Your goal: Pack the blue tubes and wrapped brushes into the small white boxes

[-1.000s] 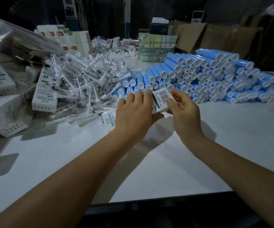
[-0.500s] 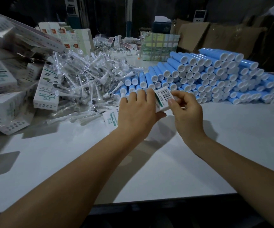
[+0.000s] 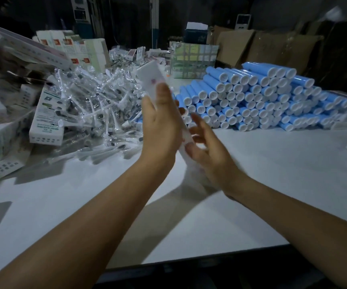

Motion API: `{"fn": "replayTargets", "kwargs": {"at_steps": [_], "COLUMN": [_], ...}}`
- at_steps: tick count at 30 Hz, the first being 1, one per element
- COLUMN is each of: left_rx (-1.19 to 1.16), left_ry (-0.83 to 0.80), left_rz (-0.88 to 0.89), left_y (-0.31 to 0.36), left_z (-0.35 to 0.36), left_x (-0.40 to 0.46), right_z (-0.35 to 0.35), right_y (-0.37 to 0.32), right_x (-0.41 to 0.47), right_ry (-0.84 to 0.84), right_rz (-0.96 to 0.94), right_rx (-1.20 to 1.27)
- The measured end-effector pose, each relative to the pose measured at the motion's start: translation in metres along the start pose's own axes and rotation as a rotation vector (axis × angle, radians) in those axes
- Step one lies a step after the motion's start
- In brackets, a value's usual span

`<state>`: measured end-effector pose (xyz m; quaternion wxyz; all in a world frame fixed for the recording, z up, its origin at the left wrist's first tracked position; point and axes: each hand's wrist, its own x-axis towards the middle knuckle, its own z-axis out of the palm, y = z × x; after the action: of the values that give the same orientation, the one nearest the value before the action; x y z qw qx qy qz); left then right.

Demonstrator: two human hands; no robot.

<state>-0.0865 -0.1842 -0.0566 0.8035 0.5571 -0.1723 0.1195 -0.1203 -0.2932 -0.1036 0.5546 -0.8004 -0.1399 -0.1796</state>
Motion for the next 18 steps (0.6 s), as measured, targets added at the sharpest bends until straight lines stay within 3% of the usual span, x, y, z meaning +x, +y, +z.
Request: {"fn": "replayTargets", "kwargs": {"at_steps": [3, 5, 7, 10, 11, 13, 14, 18], "left_rx": [-0.319, -0.368, -0.178, 0.234, 0.502, 1.159, 1.314, 1.29], "left_ry": [0.081, 0.042, -0.135, -0.532, -0.654, -0.796, -0.833, -0.843], "left_rz": [-0.294, -0.359, -0.321, -0.243, -0.181, 0.109, 0.246, 0.348], "left_y": [-0.007, -0.016, -0.023, -0.031, -0.036, -0.044, -0.048, -0.062], "left_z": [-0.005, -0.012, -0.025, -0.048, -0.054, -0.059, -0.061, -0.069], "left_x": [0.007, 0.01, 0.011, 0.013, 0.013, 0.015, 0.014, 0.016], "right_z": [0.007, 0.006, 0.002, -0.003, -0.005, -0.006, -0.005, -0.006], "right_y": [0.004, 0.005, 0.008, 0.013, 0.014, 0.013, 0.01, -0.004], "right_x": [-0.001, 0.0, 0.001, 0.005, 0.005, 0.006, 0.006, 0.006], "right_ry": [-0.016, 0.058, 0.11, 0.19, 0.213, 0.23, 0.214, 0.172], "right_rz": [0.008, 0.009, 0.001, -0.008, -0.006, 0.003, 0.006, -0.109], "right_rx": [-0.01, -0.066, -0.135, -0.28, -0.302, -0.323, -0.332, -0.403]}}
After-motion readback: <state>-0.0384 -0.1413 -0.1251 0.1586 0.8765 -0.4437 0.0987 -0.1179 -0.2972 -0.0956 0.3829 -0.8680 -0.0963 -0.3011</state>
